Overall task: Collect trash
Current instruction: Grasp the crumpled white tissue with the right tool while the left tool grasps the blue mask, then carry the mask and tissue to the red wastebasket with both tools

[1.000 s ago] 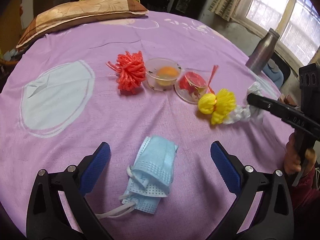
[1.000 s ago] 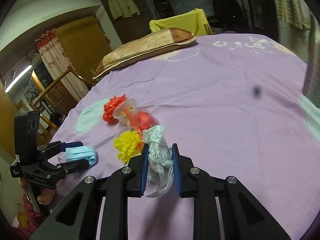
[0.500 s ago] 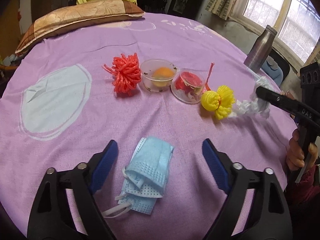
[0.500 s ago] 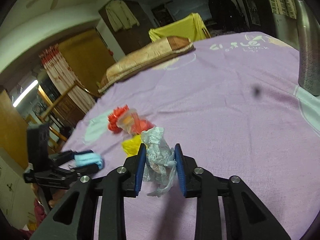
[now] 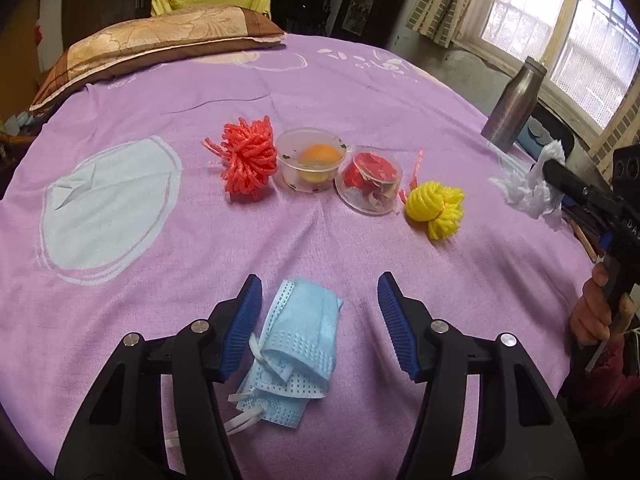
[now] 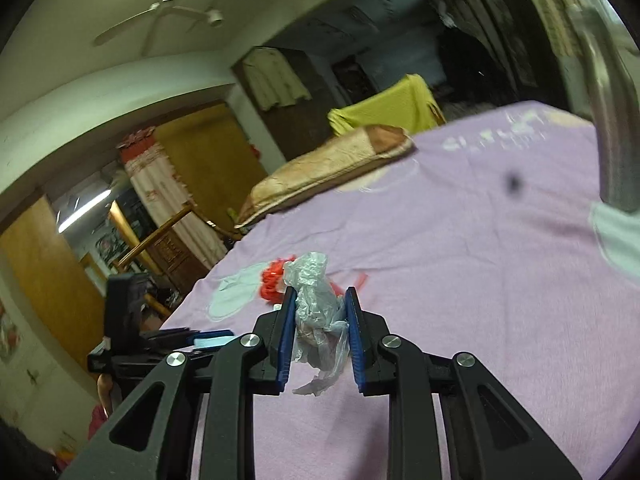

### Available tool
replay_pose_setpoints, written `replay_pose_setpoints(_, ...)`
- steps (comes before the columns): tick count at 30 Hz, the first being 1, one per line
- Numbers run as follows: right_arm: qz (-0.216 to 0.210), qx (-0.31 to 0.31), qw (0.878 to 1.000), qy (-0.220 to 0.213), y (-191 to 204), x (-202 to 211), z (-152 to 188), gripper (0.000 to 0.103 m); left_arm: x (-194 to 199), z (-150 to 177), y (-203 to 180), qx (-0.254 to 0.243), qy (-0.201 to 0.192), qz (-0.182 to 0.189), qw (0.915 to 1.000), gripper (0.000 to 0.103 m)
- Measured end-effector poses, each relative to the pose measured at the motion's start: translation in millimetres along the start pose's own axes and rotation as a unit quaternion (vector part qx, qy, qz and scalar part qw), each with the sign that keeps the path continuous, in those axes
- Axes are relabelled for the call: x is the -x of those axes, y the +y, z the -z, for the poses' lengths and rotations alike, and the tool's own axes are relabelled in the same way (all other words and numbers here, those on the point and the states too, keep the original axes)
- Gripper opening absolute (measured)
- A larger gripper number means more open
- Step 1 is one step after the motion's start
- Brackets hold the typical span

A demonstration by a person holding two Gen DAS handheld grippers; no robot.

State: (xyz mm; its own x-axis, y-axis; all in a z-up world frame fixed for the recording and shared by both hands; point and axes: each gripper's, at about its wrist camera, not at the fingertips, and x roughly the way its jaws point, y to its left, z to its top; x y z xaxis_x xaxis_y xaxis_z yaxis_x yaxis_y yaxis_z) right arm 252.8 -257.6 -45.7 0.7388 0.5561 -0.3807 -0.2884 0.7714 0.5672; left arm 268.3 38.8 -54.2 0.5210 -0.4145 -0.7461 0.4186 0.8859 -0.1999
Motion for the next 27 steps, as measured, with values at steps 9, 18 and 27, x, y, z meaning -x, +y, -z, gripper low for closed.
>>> replay_pose_setpoints(9, 0.045, 0.018, 0.999, 0.015, 13.9, 10.1, 10.5, 0.026, 4.3, 6.6, -6.2, 0.027, 0.007, -0.001, 0.9996, 0.062)
replay_pose_setpoints(18, 0.060, 0.009, 0.998, 0.011, 9.1, 36.0, 20.8, 0.026, 0.2, 18.4, -6.6, 0.004, 0.035, -0.056, 0.9978, 0.045)
replay_pose_setpoints(27, 0.080, 0.017, 0.996, -0.032, 14.5, 91.2, 22.2, 0.026, 28.8, 15.3, -36.7, 0.014, -0.025, 0.005, 0.9996, 0.032)
